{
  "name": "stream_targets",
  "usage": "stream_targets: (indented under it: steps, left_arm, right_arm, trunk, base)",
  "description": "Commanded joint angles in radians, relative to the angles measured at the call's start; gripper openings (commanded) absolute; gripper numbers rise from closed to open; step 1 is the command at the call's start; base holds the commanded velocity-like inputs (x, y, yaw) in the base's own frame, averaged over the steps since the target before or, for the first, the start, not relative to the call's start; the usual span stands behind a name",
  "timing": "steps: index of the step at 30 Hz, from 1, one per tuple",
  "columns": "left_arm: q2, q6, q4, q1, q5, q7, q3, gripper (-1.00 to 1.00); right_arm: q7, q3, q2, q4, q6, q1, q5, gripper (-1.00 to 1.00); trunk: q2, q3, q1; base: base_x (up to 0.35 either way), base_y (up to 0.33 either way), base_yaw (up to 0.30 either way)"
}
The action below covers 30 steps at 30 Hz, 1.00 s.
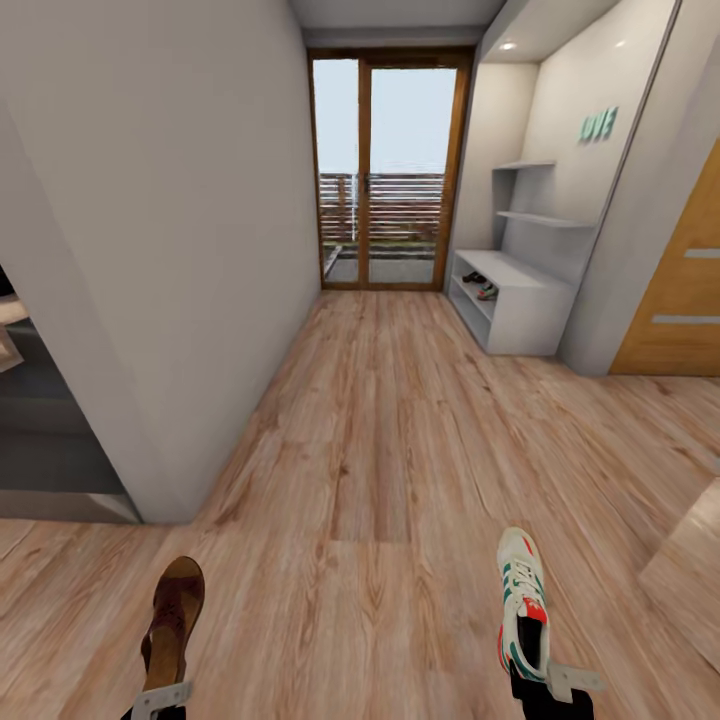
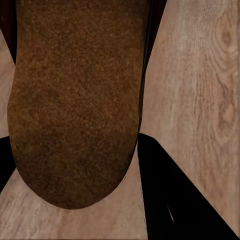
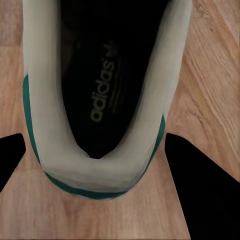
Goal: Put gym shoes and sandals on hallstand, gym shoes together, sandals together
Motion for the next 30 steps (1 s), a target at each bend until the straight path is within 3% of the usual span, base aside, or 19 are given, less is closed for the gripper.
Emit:
stream_targets:
  steps: [1,30]
  left_arm:
    - [0.000,-0.004,0.000,-0.001,-0.013,-0.005,0.009,-1.00]
    - [0.000,-0.004,0.000,-0.001,-0.013,-0.005,0.009,-1.00]
  right_arm:
    - [0.001,-0.003,0.000,0.001,-0.003,-0.001,0.000,-1.00]
    - [0.002,-0.002,0.000,0.001,-0.003,-0.001,0.001,-1.00]
  trunk:
    - [0.000,-0.001,0.000]
    - [0.000,-0.001,0.000]
  base:
    - [0.338,0.000,0.000]
    - [0.338,0.000,0.000]
